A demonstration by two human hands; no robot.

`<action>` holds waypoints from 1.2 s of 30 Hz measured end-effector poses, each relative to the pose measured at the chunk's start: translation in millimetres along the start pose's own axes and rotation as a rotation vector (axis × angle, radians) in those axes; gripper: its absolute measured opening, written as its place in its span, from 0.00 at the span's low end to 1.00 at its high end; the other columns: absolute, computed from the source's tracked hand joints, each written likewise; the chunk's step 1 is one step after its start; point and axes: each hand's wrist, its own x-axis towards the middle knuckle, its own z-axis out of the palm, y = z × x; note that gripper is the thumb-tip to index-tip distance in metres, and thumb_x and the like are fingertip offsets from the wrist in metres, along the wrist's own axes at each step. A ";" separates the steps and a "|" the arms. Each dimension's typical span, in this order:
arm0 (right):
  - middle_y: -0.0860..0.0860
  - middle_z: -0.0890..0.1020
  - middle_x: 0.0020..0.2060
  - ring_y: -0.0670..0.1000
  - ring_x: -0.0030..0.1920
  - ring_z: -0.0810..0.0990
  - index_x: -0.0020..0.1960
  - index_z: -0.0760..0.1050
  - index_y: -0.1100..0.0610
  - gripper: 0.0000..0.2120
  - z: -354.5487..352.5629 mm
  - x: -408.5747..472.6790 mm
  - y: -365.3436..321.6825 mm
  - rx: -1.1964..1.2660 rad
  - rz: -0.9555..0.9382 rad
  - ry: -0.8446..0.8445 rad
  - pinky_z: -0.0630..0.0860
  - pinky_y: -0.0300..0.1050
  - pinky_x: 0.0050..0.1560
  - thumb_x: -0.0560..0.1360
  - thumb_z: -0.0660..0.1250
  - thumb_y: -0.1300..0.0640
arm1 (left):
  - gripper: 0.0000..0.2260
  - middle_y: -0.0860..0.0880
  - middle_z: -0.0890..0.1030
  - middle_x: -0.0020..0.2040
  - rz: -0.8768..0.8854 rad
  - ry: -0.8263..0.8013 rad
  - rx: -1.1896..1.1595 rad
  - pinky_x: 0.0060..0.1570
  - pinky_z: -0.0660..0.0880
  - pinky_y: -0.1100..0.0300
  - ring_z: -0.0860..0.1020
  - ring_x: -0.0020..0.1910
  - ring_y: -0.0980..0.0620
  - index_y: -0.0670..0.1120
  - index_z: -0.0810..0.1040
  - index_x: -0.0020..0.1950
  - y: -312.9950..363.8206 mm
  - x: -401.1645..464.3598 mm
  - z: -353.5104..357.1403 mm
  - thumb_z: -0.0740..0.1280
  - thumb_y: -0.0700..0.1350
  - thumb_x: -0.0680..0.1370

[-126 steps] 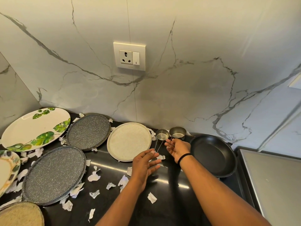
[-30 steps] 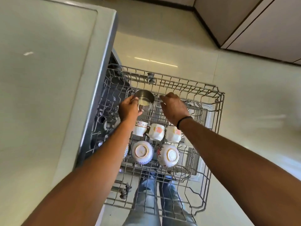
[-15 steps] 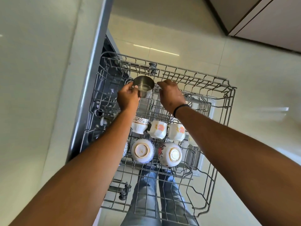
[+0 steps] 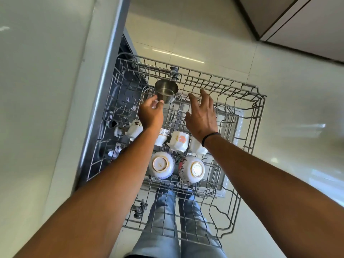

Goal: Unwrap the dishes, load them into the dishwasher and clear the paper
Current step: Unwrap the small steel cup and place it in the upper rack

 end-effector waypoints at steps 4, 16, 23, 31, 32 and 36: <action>0.61 0.61 0.75 0.63 0.74 0.63 0.73 0.65 0.52 0.28 -18.4 -27.5 -4.4 0.032 -0.003 -0.006 0.75 0.61 0.66 0.75 0.67 0.61 | 0.15 0.44 0.82 0.62 0.056 -0.042 0.083 0.51 0.83 0.49 0.82 0.56 0.46 0.44 0.80 0.66 6.9 -34.5 -12.7 0.70 0.40 0.79; 0.56 0.76 0.62 0.57 0.59 0.77 0.63 0.79 0.57 0.14 -124.6 -136.1 -17.2 0.282 -0.122 0.049 0.76 0.49 0.57 0.77 0.67 0.61 | 0.12 0.52 0.82 0.55 0.163 -0.211 -0.016 0.50 0.82 0.53 0.82 0.52 0.50 0.47 0.82 0.63 50.7 -159.3 -94.9 0.69 0.41 0.80; 0.53 0.85 0.48 0.55 0.47 0.82 0.58 0.81 0.55 0.11 -163.1 -167.8 -29.7 0.467 -0.111 -0.022 0.73 0.43 0.45 0.78 0.66 0.59 | 0.09 0.50 0.85 0.51 0.192 -0.149 -0.108 0.51 0.83 0.44 0.84 0.52 0.48 0.52 0.84 0.57 44.9 -233.8 -159.7 0.72 0.43 0.78; 0.56 0.86 0.48 0.56 0.47 0.83 0.59 0.81 0.56 0.10 -163.4 -178.2 -141.5 0.529 -0.373 -0.110 0.79 0.48 0.49 0.79 0.67 0.58 | 0.08 0.51 0.85 0.49 0.234 0.057 -0.126 0.48 0.84 0.49 0.84 0.49 0.50 0.51 0.85 0.56 26.9 -273.2 -261.4 0.72 0.45 0.78; 0.56 0.86 0.48 0.56 0.47 0.83 0.59 0.81 0.56 0.10 -160.7 -182.9 -160.8 0.529 -0.415 -0.130 0.79 0.49 0.50 0.79 0.67 0.58 | 0.08 0.53 0.85 0.49 0.243 0.100 -0.130 0.48 0.83 0.51 0.84 0.49 0.52 0.51 0.85 0.57 21.1 -276.3 -279.7 0.72 0.46 0.78; 0.53 0.83 0.43 0.52 0.41 0.80 0.58 0.81 0.57 0.09 -150.0 -213.9 -236.7 0.562 -0.574 -0.163 0.80 0.49 0.49 0.79 0.68 0.59 | 0.05 0.52 0.85 0.48 0.236 0.273 -0.207 0.41 0.82 0.56 0.82 0.43 0.55 0.57 0.85 0.52 -3.1 -289.4 -349.4 0.72 0.48 0.78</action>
